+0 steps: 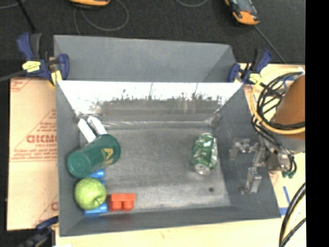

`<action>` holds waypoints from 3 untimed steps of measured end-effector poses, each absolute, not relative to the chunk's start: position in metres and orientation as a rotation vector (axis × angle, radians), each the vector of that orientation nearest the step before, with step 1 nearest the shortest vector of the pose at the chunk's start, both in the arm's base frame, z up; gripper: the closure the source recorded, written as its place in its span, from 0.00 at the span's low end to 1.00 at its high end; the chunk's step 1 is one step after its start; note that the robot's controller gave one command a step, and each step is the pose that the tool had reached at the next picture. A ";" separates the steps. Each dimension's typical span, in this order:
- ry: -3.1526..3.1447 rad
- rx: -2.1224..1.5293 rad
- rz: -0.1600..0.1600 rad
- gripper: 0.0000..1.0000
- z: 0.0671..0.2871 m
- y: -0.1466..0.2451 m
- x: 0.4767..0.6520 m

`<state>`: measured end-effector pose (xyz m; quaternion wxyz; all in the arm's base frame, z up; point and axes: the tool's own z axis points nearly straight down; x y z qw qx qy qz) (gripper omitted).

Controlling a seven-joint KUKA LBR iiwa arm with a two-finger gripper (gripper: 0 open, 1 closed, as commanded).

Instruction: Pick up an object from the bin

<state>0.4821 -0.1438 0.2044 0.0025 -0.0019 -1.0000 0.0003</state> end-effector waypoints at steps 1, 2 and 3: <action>-3.145 0.000 0.004 0.00 0.209 -0.143 0.484; -3.149 0.052 0.006 0.00 0.170 -0.134 0.497; -3.139 -0.144 -0.001 0.00 0.149 -0.124 0.498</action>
Offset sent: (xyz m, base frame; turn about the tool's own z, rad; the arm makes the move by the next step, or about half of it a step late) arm 0.0178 0.0160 -0.0529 -0.0542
